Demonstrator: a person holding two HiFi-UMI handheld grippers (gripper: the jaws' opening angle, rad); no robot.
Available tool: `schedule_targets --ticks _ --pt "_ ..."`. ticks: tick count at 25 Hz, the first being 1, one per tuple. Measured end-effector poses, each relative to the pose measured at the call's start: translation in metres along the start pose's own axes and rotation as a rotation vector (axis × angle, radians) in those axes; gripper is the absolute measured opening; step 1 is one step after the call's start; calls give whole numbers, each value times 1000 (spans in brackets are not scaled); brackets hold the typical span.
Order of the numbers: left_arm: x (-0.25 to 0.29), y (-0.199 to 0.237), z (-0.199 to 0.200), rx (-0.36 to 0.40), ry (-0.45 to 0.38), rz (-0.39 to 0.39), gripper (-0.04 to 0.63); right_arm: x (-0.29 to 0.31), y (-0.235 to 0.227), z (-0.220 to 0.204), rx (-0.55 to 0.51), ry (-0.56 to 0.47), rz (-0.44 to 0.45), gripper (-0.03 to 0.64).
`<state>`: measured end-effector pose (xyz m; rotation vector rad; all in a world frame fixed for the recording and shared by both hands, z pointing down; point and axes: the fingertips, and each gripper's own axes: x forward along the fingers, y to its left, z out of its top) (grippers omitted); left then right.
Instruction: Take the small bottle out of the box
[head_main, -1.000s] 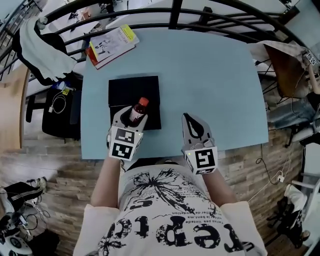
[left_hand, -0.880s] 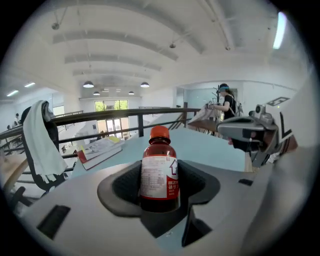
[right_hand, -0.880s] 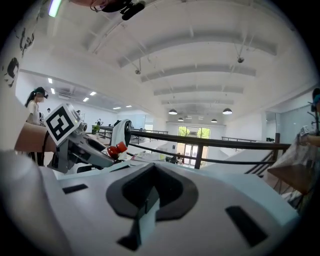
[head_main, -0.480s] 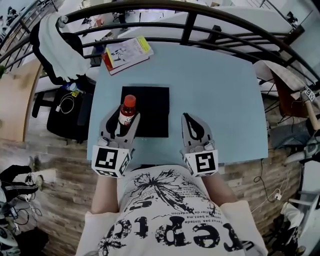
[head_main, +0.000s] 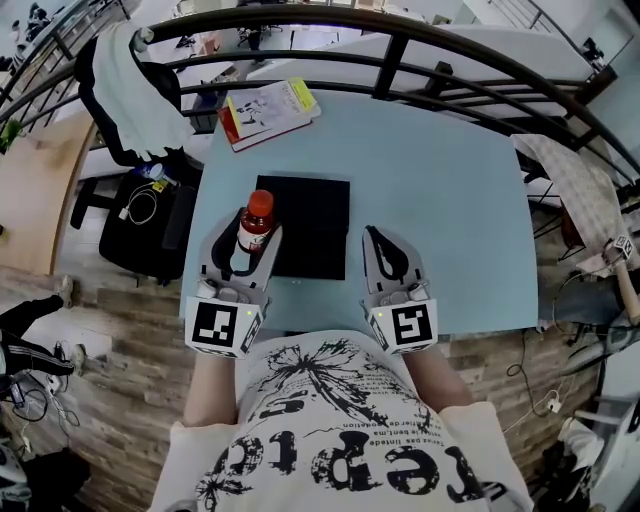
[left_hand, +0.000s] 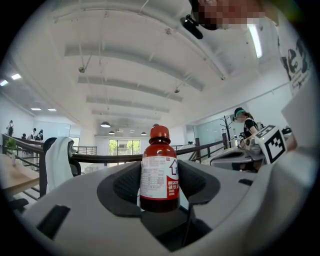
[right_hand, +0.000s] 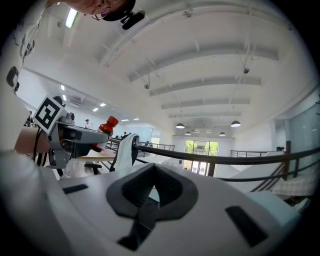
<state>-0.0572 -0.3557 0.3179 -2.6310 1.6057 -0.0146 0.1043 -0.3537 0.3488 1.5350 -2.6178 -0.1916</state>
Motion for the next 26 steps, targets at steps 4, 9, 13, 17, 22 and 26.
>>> schedule_targets --ticks 4,9,13,17,22,26 --pt "0 -3 -1 -1 -5 -8 232 -1 1 -4 0 7 1 11" --pt "-2 -4 -1 -5 -3 -21 231 -2 2 -1 -6 14 -3 11" --pt "-1 -2 -4 -7 7 -25 230 0 2 -6 -17 31 -18 9" --pt "-1 -4 -8 -4 20 -27 230 0 2 -6 -25 30 -11 9" --pt "-1 -4 -11 -7 32 -32 230 1 7 -6 -20 28 0 9" --pt "-2 -1 -12 -4 37 -29 230 4 8 -5 -25 29 4 9"
